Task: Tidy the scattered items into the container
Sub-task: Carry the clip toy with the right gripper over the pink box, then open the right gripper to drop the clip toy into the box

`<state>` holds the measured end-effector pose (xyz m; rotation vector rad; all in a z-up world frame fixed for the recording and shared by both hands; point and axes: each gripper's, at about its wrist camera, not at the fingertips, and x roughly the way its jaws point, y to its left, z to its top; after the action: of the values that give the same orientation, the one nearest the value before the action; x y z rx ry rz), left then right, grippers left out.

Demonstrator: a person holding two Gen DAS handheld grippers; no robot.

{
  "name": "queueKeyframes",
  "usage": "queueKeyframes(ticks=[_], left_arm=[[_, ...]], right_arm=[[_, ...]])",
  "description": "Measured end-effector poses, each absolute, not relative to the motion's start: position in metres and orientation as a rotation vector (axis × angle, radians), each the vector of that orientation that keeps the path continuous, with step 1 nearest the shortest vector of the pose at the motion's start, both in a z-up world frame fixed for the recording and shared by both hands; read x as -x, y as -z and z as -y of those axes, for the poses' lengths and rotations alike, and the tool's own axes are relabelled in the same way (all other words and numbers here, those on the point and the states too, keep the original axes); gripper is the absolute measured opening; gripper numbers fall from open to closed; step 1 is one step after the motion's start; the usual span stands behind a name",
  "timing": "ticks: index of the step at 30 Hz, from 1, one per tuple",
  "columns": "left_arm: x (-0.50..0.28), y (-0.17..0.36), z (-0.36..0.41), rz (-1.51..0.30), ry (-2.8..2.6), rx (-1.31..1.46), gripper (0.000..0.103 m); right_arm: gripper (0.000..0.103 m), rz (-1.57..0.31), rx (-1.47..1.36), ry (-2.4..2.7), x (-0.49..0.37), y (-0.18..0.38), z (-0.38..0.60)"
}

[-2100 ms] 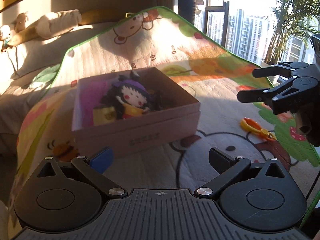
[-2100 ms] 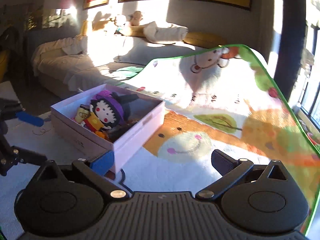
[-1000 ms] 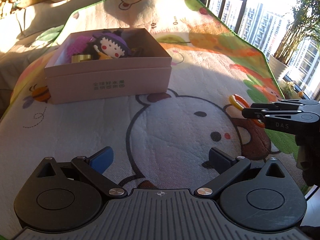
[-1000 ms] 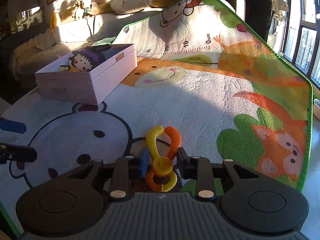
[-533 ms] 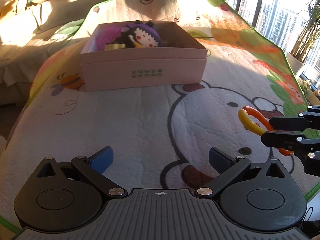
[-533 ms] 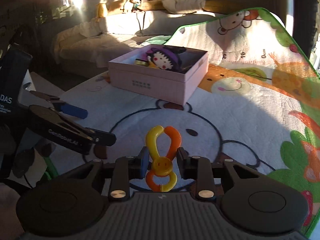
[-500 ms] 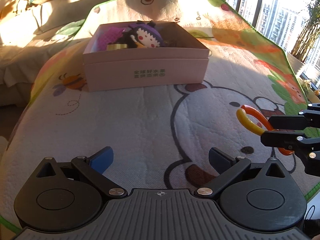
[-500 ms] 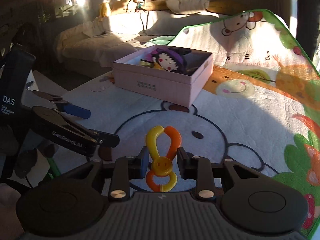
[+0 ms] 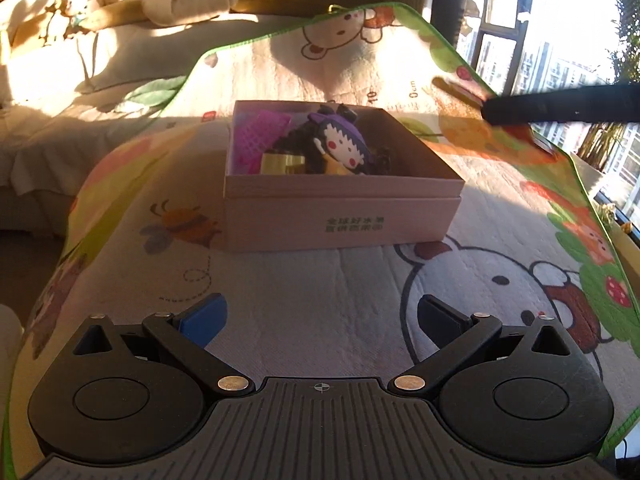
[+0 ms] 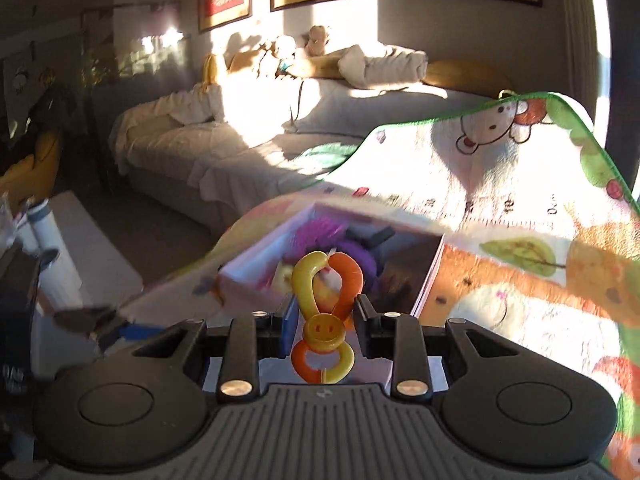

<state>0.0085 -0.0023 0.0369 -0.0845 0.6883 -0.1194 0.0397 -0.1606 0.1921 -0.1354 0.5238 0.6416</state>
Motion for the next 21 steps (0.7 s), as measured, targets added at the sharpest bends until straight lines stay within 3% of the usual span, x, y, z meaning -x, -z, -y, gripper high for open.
queueKeyframes(ticks=[5,7,9,11,16,21], left_arm=[[-0.021,-0.037,-0.002,-0.685,0.112,0.073,0.103],[-0.025,-0.036,-0.004,-0.685,0.115,0.061,0.103],[-0.029,-0.034,-0.005,-0.686,0.115,0.05,0.103],[-0.033,-0.031,-0.008,-0.69,0.12,0.047,0.103],[-0.056,-0.023,-0.014,-0.715,0.154,0.088,0.103],[-0.081,-0.023,-0.021,-0.709,0.207,0.159,0.103]], right_arm=[[0.03,-0.53,0.103,-0.544,-0.114,-0.197,0.141],[0.038,-0.557,0.089,-0.524,-0.134,-0.189,0.138],[0.04,-0.558,0.077,-0.506,-0.139,-0.181,0.141],[0.043,-0.548,0.073,-0.507,-0.133,-0.174,0.15],[0.067,-0.533,0.151,-0.542,-0.086,-0.148,0.171],[0.07,-0.534,0.264,-0.586,-0.042,-0.117,0.172]])
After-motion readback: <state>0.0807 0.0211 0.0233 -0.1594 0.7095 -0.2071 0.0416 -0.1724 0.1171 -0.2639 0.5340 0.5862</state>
